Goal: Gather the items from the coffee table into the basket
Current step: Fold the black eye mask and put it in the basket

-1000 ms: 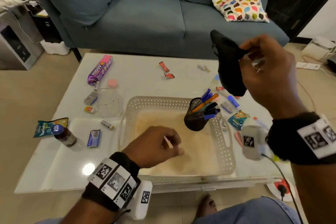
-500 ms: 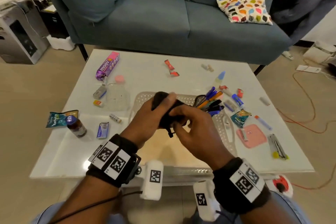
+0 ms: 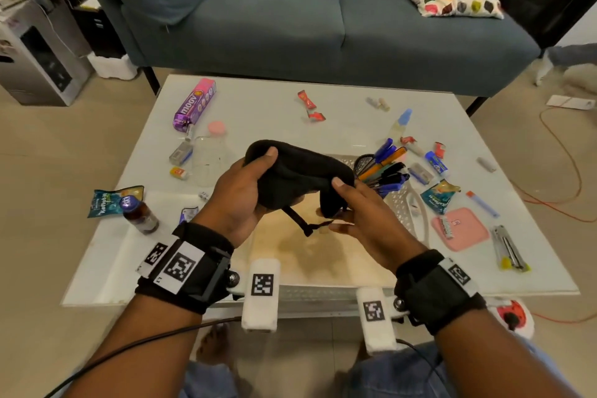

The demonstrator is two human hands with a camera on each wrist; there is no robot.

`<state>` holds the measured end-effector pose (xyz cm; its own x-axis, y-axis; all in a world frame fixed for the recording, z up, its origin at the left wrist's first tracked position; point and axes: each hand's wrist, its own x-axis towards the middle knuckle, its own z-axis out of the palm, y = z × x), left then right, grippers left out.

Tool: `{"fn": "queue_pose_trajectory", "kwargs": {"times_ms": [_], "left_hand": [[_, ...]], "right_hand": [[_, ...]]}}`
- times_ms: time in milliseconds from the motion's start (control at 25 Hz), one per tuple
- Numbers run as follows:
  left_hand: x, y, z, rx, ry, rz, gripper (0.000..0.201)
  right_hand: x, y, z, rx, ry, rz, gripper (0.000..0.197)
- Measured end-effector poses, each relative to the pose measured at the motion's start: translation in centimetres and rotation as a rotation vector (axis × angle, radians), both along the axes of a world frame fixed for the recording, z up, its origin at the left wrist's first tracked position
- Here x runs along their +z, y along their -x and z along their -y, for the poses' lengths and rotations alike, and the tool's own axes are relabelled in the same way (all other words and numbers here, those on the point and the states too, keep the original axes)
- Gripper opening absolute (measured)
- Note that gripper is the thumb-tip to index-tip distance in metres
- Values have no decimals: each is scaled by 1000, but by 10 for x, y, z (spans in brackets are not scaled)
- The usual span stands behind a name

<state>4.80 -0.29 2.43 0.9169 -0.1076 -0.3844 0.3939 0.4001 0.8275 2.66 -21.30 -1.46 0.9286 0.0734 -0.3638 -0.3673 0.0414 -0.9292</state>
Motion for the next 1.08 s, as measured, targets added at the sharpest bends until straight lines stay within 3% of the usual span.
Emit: {"fn": "queue_pose_trajectory", "kwargs": {"times_ms": [80,160,320,480,560,720,920,1080], "left_hand": [[-4,-1,0,-82,-115,7,33],[-13,-4,-3,-84,-355,8,30],[-29,-6,-12,3,-850,54,39],[-32,7,-5,-203,-1177,233,33],[-36,12,2,-416,-1259,323,30],[-47,19,18,-837,-1386,281,28],[-48,21,22,-955,-1524,214,36],[-37,27,24,-1044,-1583,101,48]], "right_hand": [[-4,-2,8,-28,11,94,31],[-8,-3,16,-46,175,135,28],[-27,-1,27,6,389,49,25],[-41,-7,27,123,682,21,28],[-42,-9,25,199,767,-5,29],[-36,-8,22,294,663,-26,21],[-33,-12,29,314,738,-4,25],[-32,-7,30,326,663,-81,35]]}}
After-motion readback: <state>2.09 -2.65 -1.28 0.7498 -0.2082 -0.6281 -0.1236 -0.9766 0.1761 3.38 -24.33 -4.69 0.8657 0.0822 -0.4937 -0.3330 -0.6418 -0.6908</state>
